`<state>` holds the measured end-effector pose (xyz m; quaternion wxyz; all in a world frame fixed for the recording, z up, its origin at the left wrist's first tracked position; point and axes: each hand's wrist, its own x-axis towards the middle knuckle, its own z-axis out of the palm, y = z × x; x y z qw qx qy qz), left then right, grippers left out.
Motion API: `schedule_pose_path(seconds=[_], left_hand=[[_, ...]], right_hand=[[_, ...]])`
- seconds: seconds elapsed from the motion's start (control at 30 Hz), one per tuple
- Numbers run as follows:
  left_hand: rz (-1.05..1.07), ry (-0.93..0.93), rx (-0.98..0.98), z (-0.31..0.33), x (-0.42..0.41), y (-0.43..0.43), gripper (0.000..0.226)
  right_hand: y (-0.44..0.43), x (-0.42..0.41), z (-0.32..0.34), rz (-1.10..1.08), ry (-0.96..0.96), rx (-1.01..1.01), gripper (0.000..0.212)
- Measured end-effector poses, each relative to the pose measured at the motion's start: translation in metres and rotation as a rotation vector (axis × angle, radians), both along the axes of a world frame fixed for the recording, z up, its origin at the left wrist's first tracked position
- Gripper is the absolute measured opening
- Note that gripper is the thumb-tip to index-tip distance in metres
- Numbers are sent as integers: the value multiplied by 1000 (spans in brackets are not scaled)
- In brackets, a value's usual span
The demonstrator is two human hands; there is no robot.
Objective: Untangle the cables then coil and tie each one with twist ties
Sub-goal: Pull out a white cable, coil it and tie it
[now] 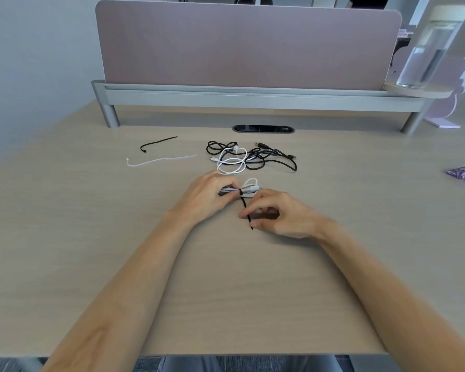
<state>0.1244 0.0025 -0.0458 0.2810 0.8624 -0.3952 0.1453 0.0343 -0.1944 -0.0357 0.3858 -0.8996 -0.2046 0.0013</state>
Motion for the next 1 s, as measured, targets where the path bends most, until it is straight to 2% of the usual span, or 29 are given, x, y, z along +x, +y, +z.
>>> schedule_pose_path(seconds=[0.1,0.17,0.37,0.43,0.5,0.57,0.7,0.87,1.0], left_hand=[[28,7,22,0,1,0,10],[27,11,26,0,1,0,10],[33,23,15,-1,2,-1,10],[27,28,12,-2,3,-1,9],[25,28,14,-2,4,0,9],[21,21,21,-3,4,0,9],[11,6,23,-5,6,-1,9],[13,-2,15,-6,7,-1,7],[1,7,19,-7,7,-1,16]], right_hand=[[-4,-2,8,64,135,-86,39],[-5,-3,10,75,155,-102,41],[2,2,-2,-45,-78,-42,9],[6,3,-2,-94,-148,-36,12],[11,1,0,-169,-122,47,19],[17,2,1,-205,-56,210,20],[22,9,-2,-194,42,454,11],[21,12,-7,-272,66,469,9],[19,16,-8,-362,43,404,10]])
